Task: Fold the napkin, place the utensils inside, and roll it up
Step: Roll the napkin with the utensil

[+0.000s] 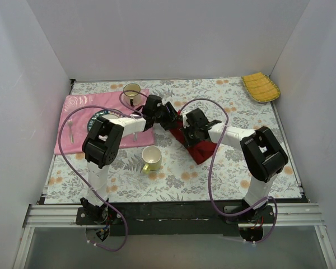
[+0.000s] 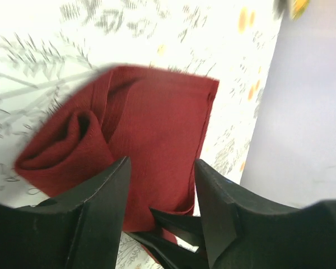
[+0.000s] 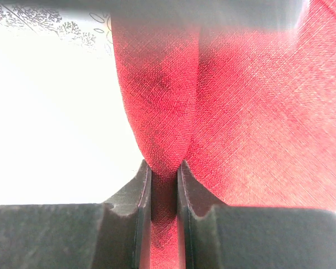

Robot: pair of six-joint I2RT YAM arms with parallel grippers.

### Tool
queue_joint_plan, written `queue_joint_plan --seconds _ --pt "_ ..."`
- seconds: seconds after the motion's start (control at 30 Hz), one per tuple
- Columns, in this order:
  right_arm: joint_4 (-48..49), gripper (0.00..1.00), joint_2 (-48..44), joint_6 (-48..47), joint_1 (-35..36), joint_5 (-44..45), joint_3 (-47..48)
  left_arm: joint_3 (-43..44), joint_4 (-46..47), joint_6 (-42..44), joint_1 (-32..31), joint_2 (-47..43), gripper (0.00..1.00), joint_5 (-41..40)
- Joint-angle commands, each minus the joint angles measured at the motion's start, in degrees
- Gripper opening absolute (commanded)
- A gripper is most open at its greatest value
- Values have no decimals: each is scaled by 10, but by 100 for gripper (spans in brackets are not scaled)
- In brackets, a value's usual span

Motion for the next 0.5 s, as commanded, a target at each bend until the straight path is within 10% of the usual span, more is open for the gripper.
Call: queue_joint_plan --seconds 0.0,0.47 --pt "26 2 12 15 -52 -171 -36 32 -44 22 19 -73 50 -18" --pt "139 2 106 99 -198 -510 -71 -22 36 -36 -41 -30 49 33"
